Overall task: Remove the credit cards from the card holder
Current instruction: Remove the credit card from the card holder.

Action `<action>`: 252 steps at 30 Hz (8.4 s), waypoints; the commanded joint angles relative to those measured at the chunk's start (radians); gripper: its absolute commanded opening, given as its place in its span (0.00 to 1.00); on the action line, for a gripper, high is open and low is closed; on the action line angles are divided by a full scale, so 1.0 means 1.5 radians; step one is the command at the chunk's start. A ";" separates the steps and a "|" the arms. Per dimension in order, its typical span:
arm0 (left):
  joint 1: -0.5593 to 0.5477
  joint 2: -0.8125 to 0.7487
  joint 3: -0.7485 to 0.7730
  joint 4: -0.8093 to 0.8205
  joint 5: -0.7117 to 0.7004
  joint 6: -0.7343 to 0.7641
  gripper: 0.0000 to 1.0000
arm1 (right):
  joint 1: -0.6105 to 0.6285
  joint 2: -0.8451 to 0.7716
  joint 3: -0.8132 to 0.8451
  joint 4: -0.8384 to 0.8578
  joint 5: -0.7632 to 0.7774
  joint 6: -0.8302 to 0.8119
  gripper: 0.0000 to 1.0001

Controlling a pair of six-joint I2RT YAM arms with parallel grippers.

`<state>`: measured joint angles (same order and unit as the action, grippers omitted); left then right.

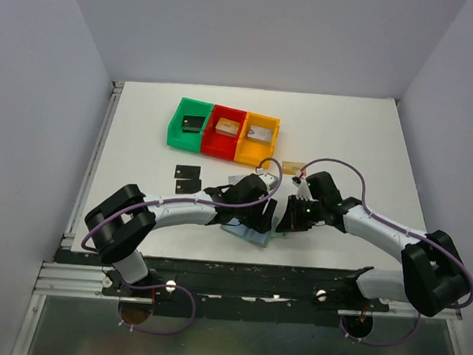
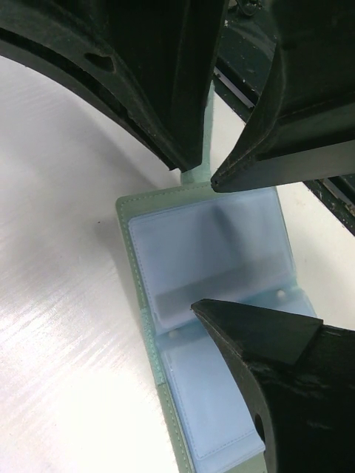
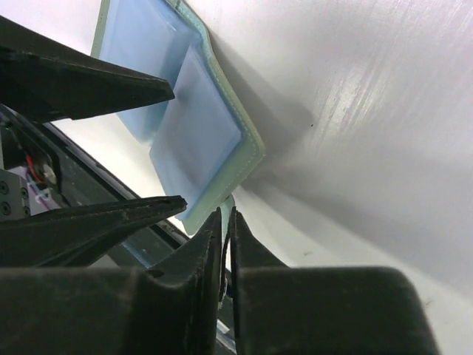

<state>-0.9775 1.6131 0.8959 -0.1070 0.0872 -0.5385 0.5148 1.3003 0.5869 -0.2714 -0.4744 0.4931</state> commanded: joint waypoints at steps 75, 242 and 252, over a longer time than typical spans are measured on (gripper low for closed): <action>0.003 0.038 0.018 0.008 -0.010 0.025 0.74 | -0.003 0.018 0.127 -0.170 0.022 -0.102 0.37; 0.069 -0.074 -0.100 0.076 0.018 -0.046 0.75 | 0.129 0.018 0.165 -0.173 0.072 -0.201 0.00; 0.069 -0.109 -0.111 0.042 -0.046 -0.050 0.75 | 0.127 0.017 0.161 -0.176 0.073 -0.209 0.00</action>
<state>-0.8726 1.4849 0.7296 0.0097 0.0975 -0.6250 0.7132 1.3319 0.8276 -0.5404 -0.3538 0.1932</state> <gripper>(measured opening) 0.753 0.024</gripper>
